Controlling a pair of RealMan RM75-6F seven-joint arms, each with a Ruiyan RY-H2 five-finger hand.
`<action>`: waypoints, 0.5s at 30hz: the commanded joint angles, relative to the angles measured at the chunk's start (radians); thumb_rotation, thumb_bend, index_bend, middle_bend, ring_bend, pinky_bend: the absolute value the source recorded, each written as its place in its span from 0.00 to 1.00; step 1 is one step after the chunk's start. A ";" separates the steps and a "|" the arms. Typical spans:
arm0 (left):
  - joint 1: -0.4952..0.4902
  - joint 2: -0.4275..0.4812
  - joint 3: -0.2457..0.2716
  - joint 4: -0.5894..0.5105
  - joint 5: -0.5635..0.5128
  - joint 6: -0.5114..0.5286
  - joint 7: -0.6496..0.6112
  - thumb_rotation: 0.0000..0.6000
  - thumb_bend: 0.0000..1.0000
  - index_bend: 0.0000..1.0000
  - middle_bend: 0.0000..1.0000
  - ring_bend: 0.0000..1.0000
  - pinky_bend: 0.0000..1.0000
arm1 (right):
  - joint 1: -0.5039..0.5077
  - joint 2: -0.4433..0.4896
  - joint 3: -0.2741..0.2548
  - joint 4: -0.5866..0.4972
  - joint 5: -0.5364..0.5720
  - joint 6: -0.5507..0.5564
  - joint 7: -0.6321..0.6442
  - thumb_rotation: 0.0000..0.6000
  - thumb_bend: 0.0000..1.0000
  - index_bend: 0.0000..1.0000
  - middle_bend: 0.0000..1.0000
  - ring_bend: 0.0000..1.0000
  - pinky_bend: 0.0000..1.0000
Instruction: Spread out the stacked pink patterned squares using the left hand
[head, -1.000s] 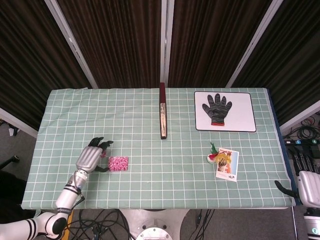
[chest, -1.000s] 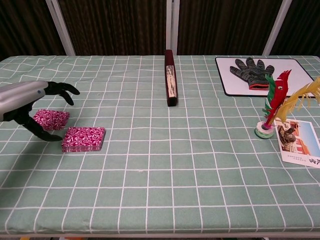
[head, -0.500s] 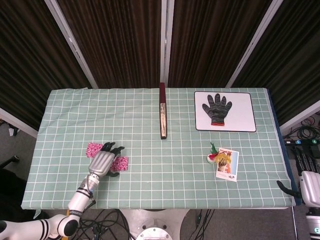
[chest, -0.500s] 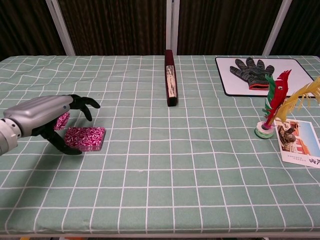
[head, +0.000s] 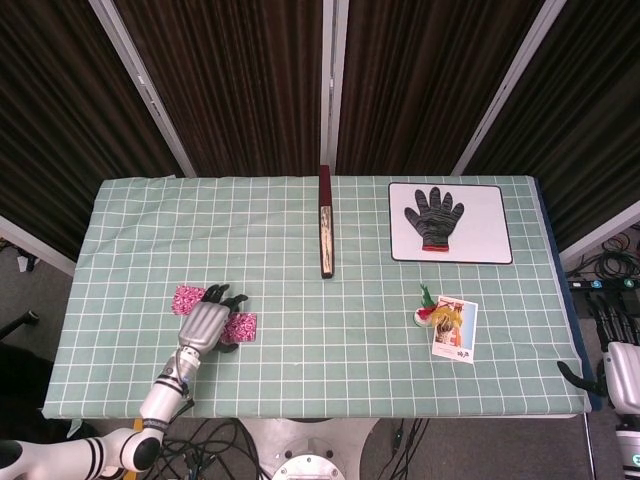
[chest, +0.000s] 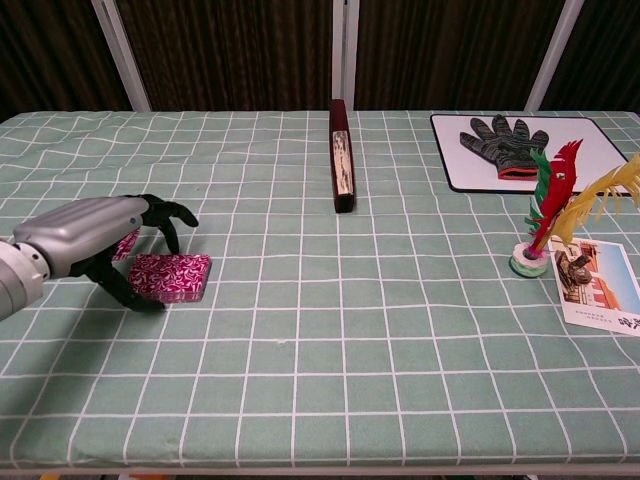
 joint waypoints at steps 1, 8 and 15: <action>-0.001 0.003 -0.004 -0.003 -0.002 -0.002 -0.005 1.00 0.15 0.21 0.35 0.06 0.07 | 0.000 0.000 0.000 0.000 0.000 -0.001 0.000 1.00 0.10 0.00 0.00 0.00 0.00; -0.001 -0.002 -0.008 0.006 -0.010 -0.001 0.001 1.00 0.16 0.22 0.37 0.07 0.07 | -0.002 0.002 0.000 -0.002 -0.002 0.004 0.003 1.00 0.10 0.00 0.00 0.00 0.00; -0.004 -0.006 -0.011 0.015 -0.012 -0.004 -0.002 1.00 0.16 0.22 0.38 0.07 0.07 | -0.002 0.008 -0.001 -0.004 -0.005 -0.001 0.016 1.00 0.10 0.00 0.00 0.00 0.00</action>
